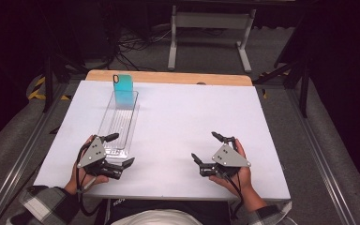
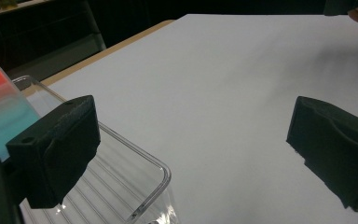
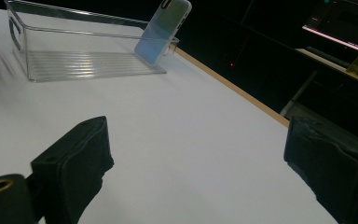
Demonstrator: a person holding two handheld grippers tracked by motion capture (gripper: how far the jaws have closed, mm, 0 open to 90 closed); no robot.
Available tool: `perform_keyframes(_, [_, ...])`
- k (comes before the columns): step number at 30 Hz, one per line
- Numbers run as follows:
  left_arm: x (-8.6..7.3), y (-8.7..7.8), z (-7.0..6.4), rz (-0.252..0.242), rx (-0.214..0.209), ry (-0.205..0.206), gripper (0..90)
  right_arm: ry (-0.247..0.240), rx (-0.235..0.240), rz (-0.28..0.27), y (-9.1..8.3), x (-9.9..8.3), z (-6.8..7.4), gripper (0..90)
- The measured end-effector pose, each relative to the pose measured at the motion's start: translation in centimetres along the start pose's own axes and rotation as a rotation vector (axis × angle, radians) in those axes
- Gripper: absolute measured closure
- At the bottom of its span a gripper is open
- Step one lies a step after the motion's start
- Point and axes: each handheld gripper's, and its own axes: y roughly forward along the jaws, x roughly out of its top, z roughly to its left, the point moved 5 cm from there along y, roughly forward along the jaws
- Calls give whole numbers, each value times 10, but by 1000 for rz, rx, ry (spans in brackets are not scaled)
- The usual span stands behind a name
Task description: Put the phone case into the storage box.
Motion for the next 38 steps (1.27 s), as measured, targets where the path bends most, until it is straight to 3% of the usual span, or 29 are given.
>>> perform_keyframes(12, [2, 0, -1, 5, -4, 18, 29, -4, -2, 6, 1, 1, 2, 78])
perform_keyframes(32, [0, 4, -1, 13, -7, 16, 32, -15, 2, 9, 3, -2, -1, 78])
perform_keyframes(38, [1, 5, -2, 19, -9, 21, 33, 3, -3, 9, 2, -2, -3, 78])
